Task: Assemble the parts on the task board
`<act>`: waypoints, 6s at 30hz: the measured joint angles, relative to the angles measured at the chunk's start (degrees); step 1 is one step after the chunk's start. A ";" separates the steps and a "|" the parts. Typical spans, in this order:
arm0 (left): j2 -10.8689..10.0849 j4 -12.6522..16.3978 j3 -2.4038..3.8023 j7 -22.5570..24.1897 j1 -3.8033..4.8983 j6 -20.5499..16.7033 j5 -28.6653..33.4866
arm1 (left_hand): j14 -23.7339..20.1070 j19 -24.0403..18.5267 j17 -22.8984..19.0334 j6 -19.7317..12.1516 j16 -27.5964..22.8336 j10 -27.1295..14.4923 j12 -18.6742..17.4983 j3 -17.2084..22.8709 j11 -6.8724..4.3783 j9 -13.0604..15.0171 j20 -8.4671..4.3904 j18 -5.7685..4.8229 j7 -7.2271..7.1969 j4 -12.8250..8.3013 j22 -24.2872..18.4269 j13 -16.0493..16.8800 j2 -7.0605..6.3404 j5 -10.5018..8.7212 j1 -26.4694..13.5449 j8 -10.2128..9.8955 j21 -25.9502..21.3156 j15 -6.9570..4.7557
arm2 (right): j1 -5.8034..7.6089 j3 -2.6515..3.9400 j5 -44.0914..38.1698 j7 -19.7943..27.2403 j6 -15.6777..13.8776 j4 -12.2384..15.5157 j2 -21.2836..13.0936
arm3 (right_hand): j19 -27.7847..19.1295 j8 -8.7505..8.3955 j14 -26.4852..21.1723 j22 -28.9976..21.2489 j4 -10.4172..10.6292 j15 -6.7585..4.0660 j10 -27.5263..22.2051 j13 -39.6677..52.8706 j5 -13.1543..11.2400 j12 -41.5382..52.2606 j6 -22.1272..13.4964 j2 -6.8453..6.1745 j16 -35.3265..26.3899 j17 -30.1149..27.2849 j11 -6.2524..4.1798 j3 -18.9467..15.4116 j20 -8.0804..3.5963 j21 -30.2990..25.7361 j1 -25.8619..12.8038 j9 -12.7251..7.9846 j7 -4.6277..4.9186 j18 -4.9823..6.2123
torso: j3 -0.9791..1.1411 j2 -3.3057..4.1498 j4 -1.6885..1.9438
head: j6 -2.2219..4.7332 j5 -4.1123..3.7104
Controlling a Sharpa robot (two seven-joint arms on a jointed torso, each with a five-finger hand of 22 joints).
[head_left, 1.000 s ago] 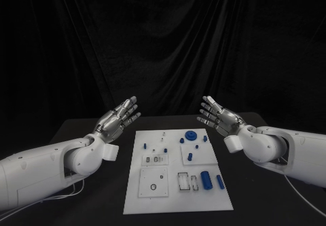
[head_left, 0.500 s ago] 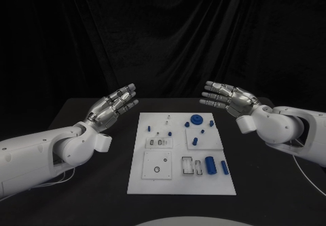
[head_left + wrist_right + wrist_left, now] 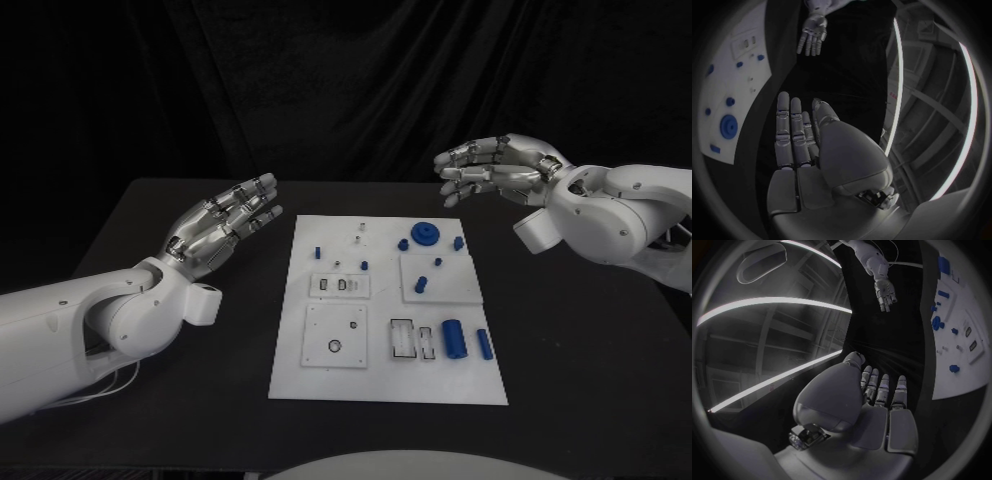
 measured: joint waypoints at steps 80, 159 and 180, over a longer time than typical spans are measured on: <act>-2.98 6.12 1.69 0.14 3.28 1.18 5.15 | -7.30 -4.64 -1.63 -2.02 -4.95 -4.98 -8.18 -8.90 -0.89 -0.40 -2.75 -0.01 -0.29 3.78 -0.90 -1.01 2.54 -27.71 -11.62 -2.56 -2.67 -0.72 | -3.49 -0.05 -92.21 -16.67 -3.36 -0.91 4.90 | 23.92 -12.18 21.53 55.70 9.97 -4.95 11.67 0.98 -3.05 -9.32 -1.28 -11.02 34.83 34.61 -2.37 15.20 -3.96 42.58 -5.26 -0.86 -3.08 -4.93 | -2.40 6.65 3.39 | 3.71 -3.60; -1.46 4.61 0.15 0.17 3.30 3.26 5.08 | -6.26 -4.23 -1.32 -1.20 -4.68 -4.22 -8.11 -8.09 0.70 -0.33 -1.13 -0.01 0.94 2.19 -0.75 -0.95 2.52 -20.66 -6.38 -2.79 -2.44 0.72 | -1.72 0.08 -82.84 -11.99 -13.01 -11.28 17.12 | 29.44 -10.89 28.65 56.81 7.21 -6.85 32.28 -0.90 -3.74 -18.86 17.59 -12.31 40.99 46.32 -3.96 24.42 -5.38 46.02 -3.33 7.29 -0.59 -6.29 | -2.36 6.38 3.35 | 2.50 -2.37; -0.61 4.47 0.10 0.18 3.30 3.44 5.07 | -5.86 -4.24 -1.22 -1.00 -4.68 -3.81 -7.67 -7.77 1.10 -0.28 -0.71 -0.02 1.15 1.88 -0.76 -0.84 2.76 -20.06 -6.13 -2.79 -2.44 1.13 | -3.96 0.31 -83.50 -10.94 -12.34 -19.02 22.70 | 29.65 -11.43 28.75 56.85 6.94 -6.75 32.84 -1.18 -3.79 -20.30 17.46 -12.33 41.21 46.78 -3.92 24.47 -5.18 46.01 -3.34 7.61 -0.32 -6.29 | -2.29 6.47 3.53 | 2.59 -2.83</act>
